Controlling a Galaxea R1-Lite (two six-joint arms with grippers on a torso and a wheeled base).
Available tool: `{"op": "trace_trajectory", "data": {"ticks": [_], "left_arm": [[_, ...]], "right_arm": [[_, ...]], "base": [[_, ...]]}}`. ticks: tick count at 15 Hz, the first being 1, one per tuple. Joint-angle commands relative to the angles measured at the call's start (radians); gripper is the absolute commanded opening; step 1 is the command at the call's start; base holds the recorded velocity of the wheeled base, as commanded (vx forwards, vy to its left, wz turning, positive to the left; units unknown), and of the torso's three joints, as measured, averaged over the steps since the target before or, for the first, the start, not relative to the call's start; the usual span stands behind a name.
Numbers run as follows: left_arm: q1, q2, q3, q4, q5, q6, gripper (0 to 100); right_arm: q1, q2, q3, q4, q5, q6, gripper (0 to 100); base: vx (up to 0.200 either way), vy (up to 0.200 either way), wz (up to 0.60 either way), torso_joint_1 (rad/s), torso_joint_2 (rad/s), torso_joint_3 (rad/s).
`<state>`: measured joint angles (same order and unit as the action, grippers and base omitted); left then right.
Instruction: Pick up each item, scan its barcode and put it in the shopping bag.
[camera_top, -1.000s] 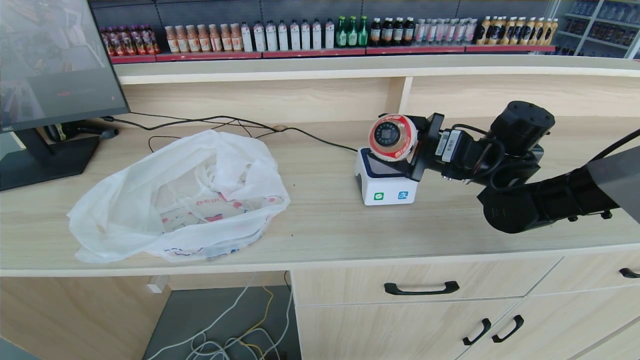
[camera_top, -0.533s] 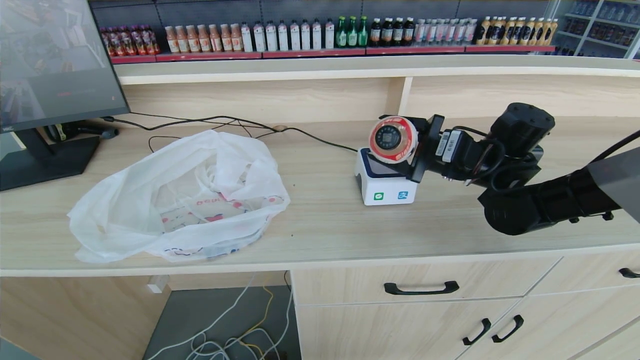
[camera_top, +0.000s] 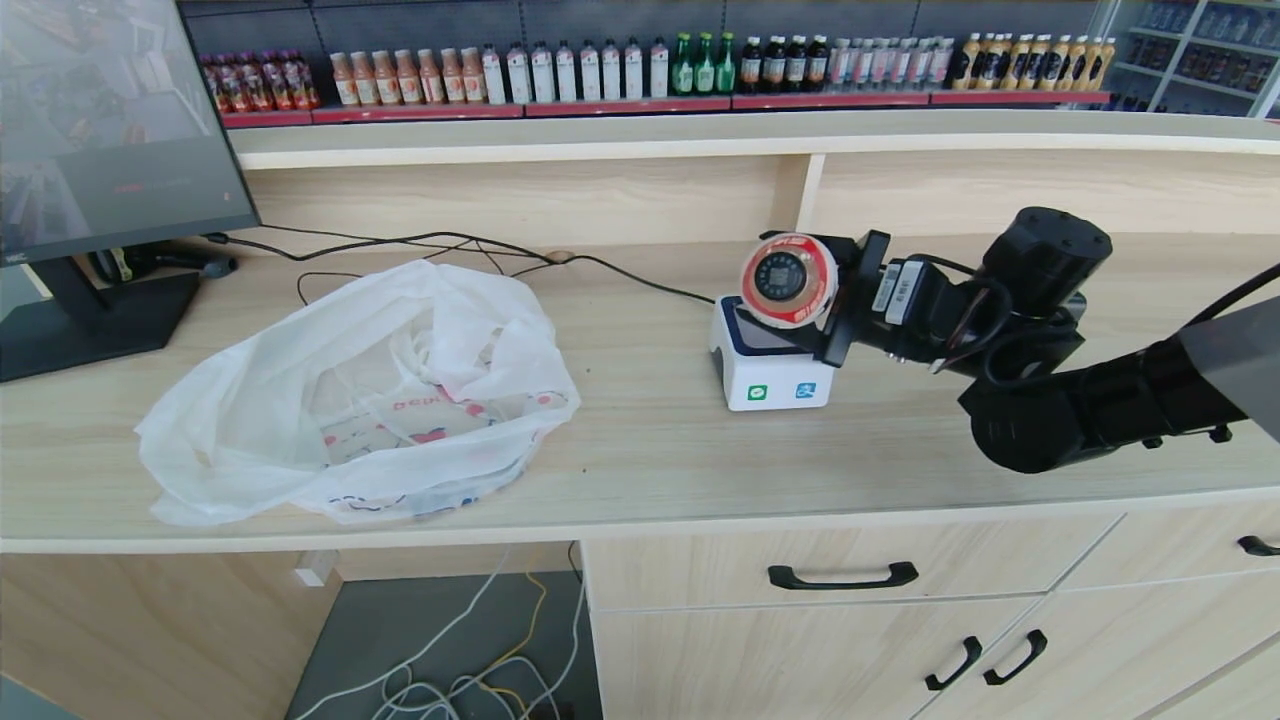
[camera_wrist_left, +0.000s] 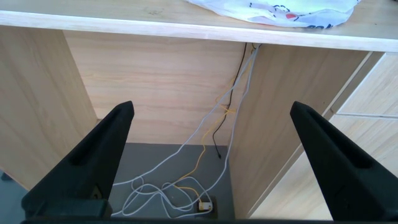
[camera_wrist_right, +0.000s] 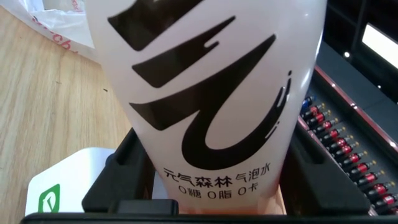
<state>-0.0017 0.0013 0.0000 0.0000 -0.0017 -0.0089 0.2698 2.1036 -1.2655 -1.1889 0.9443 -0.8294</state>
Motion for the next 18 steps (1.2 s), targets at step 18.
{"op": "trace_trajectory", "data": {"ticks": [18], "left_arm": [[0.0,0.0,0.0,0.0,0.0,0.0,100]], "right_arm": [[0.052,-0.177,0.179,-0.357,-0.381,0.334,0]], "base": [[0.0,0.0,0.0,0.0,0.0,0.0]]}}
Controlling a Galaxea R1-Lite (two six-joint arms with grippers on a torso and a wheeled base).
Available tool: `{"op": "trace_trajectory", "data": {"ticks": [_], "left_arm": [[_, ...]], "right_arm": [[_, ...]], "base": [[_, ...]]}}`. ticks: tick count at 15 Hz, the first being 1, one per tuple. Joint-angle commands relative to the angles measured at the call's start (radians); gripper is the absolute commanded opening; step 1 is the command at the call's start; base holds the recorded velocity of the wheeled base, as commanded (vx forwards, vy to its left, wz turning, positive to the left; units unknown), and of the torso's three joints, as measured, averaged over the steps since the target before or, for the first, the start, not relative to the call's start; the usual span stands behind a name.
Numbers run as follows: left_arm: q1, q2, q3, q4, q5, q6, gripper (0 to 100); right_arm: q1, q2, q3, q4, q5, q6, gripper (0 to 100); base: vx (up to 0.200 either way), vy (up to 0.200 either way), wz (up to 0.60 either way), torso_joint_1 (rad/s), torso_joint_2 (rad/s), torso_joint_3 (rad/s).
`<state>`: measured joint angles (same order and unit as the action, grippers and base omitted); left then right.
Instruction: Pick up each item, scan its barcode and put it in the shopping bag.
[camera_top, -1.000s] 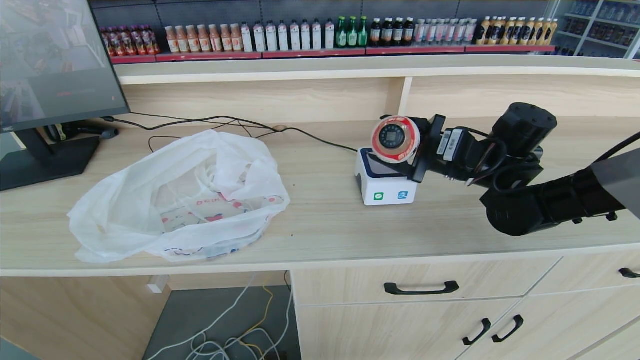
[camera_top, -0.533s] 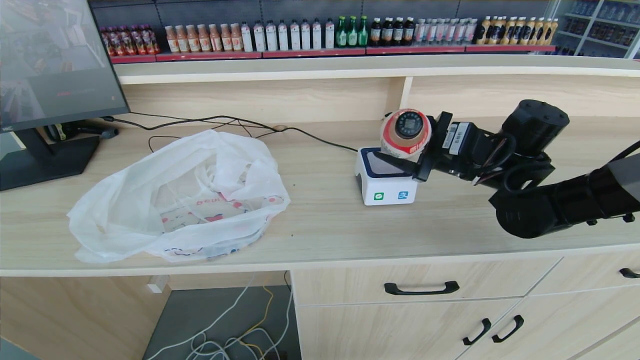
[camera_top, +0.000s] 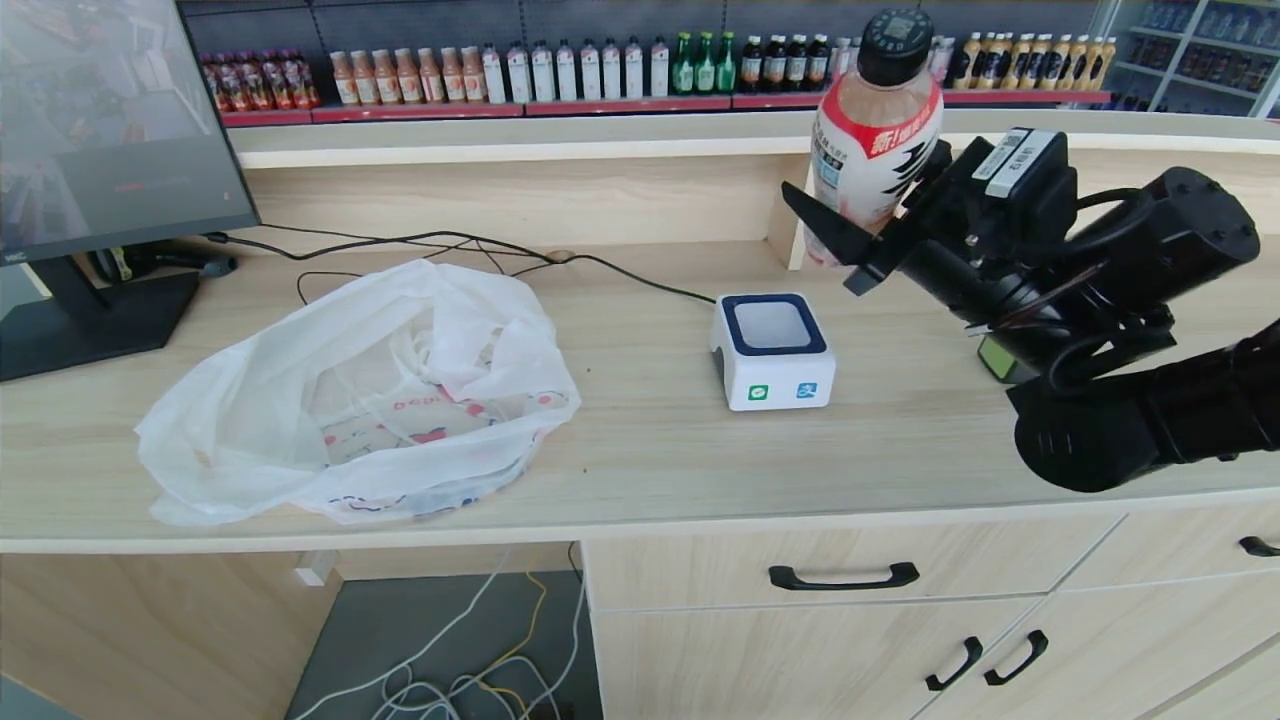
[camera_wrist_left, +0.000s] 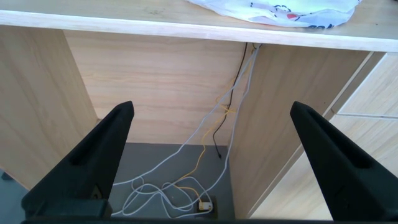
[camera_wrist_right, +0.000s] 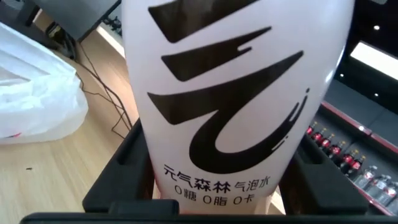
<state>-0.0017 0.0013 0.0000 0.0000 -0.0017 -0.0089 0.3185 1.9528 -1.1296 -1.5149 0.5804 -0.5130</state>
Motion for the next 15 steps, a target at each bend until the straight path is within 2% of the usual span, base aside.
{"op": "trace_trajectory", "data": {"ticks": [1,3,6,10,13,15], "left_arm": [[0.0,0.0,0.0,0.0,0.0,0.0,100],[0.0,0.0,0.0,0.0,0.0,0.0,100],[0.0,0.0,0.0,0.0,0.0,0.0,100],[0.0,0.0,0.0,0.0,0.0,0.0,100],[0.0,0.0,0.0,0.0,0.0,0.0,100],[0.0,0.0,0.0,0.0,0.0,0.0,100]], "right_arm": [[0.001,-0.051,0.099,-0.056,-0.068,0.05,0],[-0.007,-0.13,0.217,-0.056,-0.131,0.085,0],[-0.033,-0.245,0.36,-0.056,-0.162,0.156,0],[-0.033,-0.354,0.516,-0.056,-0.412,0.314,0],[-0.033,-0.393,0.603,-0.056,-0.502,0.352,0],[-0.032,-0.394,0.631,-0.056,-0.516,0.376,0]], "base": [[0.0,0.0,0.0,0.0,0.0,0.0],[0.0,0.0,0.0,0.0,0.0,0.0],[0.0,0.0,0.0,0.0,0.0,0.0],[0.0,0.0,0.0,0.0,0.0,0.0],[0.0,0.0,0.0,0.0,0.0,0.0],[0.0,0.0,0.0,0.0,0.0,0.0]]}}
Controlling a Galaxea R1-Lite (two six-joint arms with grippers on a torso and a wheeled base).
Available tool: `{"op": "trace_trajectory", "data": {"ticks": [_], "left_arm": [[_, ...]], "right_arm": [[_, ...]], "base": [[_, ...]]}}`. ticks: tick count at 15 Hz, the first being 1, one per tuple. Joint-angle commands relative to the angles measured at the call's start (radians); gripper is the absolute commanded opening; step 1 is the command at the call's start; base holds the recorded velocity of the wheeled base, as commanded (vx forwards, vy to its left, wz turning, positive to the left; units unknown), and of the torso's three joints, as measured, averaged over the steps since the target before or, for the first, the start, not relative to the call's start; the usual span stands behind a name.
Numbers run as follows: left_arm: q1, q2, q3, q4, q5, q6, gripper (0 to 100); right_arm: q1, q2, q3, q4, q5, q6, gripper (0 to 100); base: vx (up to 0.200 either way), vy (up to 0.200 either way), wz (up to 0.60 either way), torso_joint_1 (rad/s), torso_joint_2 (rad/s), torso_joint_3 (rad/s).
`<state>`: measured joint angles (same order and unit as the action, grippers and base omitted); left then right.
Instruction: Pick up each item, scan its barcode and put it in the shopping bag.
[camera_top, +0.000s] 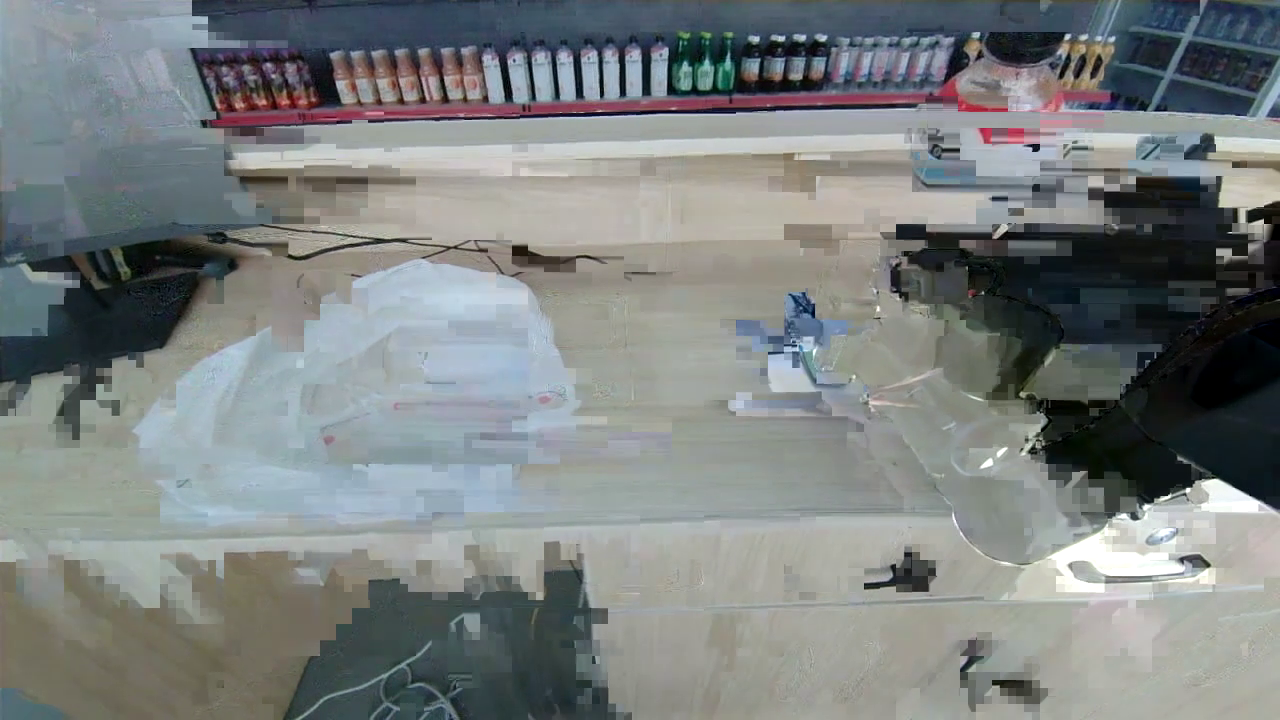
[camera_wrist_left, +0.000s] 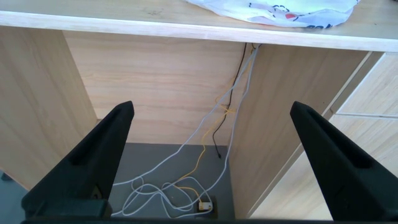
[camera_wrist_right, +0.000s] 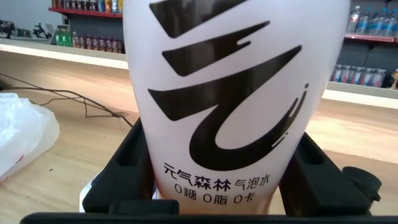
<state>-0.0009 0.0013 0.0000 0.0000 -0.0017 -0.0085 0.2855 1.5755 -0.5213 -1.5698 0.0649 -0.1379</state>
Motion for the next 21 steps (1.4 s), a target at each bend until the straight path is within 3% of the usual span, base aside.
{"op": "trace_trajectory", "data": {"ticks": [1,7,21], "left_arm": [[-0.001,0.0,0.0,0.0,0.0,-0.001,100],[-0.001,0.0,0.0,0.0,0.0,-0.001,100],[-0.001,0.0,0.0,0.0,0.0,-0.001,100]], "right_arm": [[0.001,-0.017,0.024,-0.001,0.0,0.006,0],[0.021,-0.005,0.126,-0.001,0.001,0.086,0],[0.021,0.052,0.113,-0.001,0.006,0.109,0]], "base": [[0.0,0.0,0.0,0.0,0.0,0.0],[0.0,0.0,0.0,0.0,0.0,0.0],[0.0,0.0,0.0,0.0,0.0,0.0]]}}
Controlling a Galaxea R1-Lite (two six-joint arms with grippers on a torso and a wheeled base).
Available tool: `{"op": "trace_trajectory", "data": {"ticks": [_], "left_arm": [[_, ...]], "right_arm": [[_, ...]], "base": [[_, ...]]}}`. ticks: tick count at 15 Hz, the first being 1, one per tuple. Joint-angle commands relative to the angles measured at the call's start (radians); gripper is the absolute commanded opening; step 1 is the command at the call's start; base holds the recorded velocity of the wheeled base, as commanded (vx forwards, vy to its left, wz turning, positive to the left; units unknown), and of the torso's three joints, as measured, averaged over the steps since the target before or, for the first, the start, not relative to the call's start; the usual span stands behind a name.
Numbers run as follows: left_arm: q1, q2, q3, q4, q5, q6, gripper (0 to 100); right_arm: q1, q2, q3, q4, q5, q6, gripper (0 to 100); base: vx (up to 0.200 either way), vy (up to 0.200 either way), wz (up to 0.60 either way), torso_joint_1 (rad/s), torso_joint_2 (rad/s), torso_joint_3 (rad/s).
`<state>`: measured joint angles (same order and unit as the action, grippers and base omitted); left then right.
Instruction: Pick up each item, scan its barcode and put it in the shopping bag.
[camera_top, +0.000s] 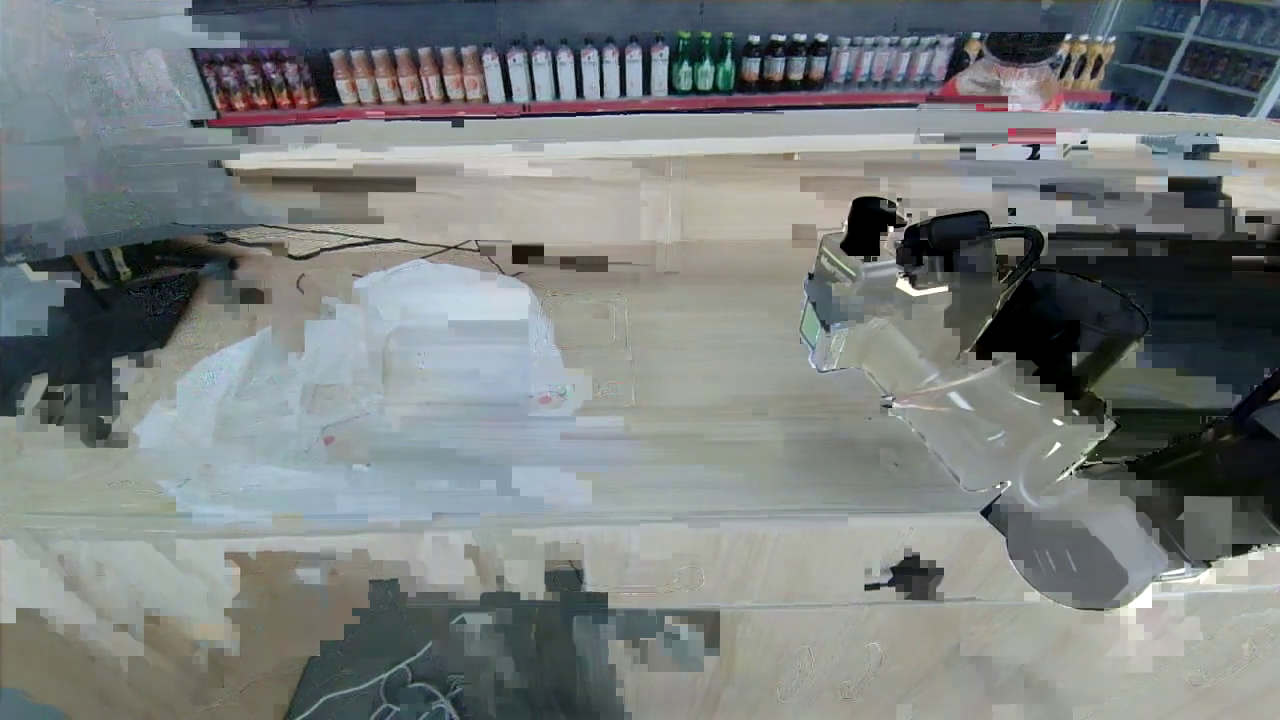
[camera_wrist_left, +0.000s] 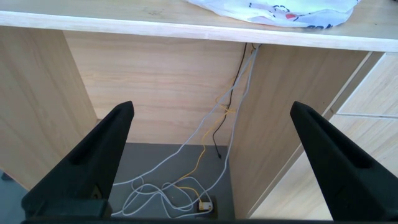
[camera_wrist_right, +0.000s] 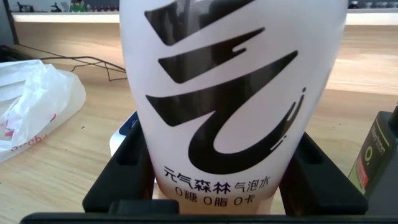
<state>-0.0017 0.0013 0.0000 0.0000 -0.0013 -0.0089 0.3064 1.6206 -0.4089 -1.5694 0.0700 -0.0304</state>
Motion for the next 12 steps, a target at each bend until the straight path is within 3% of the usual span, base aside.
{"op": "trace_trajectory", "data": {"ticks": [1,10,12], "left_arm": [[0.0,0.0,0.0,0.0,0.0,0.0,100],[0.0,0.0,0.0,0.0,0.0,0.0,100],[0.0,0.0,0.0,0.0,0.0,0.0,100]], "right_arm": [[0.0,0.007,-0.001,-0.001,0.001,0.001,0],[0.0,0.004,-0.008,-0.001,0.001,0.003,0],[0.0,0.004,-0.007,-0.001,0.001,0.003,0]], "base": [[0.0,0.0,0.0,0.0,0.0,0.0],[0.0,0.0,0.0,0.0,0.0,0.0],[-0.1,0.0,0.0,0.001,0.0,0.001]]}}
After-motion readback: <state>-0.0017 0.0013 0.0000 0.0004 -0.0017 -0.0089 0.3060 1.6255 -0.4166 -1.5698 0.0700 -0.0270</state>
